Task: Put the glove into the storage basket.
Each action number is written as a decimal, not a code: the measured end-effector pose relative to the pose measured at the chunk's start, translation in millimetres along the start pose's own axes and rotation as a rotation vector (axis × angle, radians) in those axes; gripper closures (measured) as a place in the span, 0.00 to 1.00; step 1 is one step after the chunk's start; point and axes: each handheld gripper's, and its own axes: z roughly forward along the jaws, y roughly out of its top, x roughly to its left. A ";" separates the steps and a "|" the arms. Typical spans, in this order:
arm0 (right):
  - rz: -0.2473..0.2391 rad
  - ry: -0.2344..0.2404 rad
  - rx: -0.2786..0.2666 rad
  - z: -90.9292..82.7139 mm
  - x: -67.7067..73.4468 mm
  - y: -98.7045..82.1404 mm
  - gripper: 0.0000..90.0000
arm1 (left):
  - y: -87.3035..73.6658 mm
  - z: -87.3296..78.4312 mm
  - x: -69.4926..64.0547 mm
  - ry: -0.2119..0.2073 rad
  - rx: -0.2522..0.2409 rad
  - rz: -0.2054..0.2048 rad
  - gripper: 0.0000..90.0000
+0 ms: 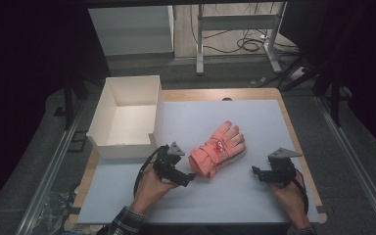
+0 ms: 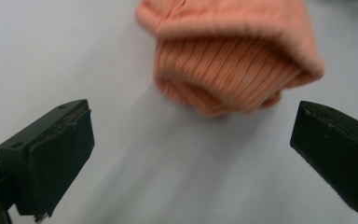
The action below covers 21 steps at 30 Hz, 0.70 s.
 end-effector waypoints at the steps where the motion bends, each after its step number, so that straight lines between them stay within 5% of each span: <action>1: 0.000 0.000 0.000 0.0 0.0 0.0 0.24 | 3.6 -0.4 -1.1 -0.004 0.005 0.011 0.00; 10: 0.000 0.000 0.000 0.0 0.0 -0.1 0.24 | 32.1 3.0 -8.2 -0.025 0.011 0.048 0.00; 21: -0.003 0.001 -0.001 0.0 -0.2 -0.1 0.24 | 71.6 27.5 -9.0 -0.013 0.044 0.088 0.00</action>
